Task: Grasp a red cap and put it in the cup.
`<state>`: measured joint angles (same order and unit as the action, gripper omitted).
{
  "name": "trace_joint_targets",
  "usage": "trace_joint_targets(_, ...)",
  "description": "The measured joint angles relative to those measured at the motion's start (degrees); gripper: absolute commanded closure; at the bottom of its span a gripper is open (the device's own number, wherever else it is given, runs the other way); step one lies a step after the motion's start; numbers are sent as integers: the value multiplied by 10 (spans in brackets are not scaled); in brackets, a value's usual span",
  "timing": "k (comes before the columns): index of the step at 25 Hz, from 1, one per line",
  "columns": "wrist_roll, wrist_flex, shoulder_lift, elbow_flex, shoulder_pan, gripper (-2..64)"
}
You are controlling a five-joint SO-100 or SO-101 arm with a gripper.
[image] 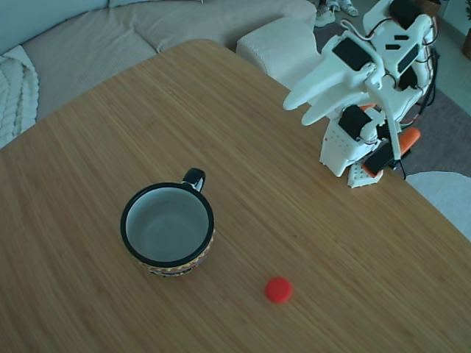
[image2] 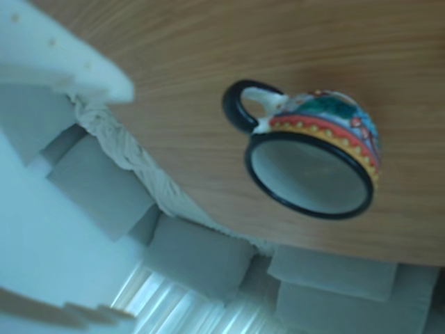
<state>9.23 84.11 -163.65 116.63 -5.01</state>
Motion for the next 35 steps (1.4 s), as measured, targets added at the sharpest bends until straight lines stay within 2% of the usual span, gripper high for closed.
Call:
trace_joint_targets(5, -24, 0, 0, 2, 0, 326)
trace_joint_targets(8, -25, 0, 0, 2, 0, 376)
trace_joint_targets(11, -25, 0, 0, 2, 0, 385)
trace_joint_targets(35, -25, 0, 0, 2, 0, 380)
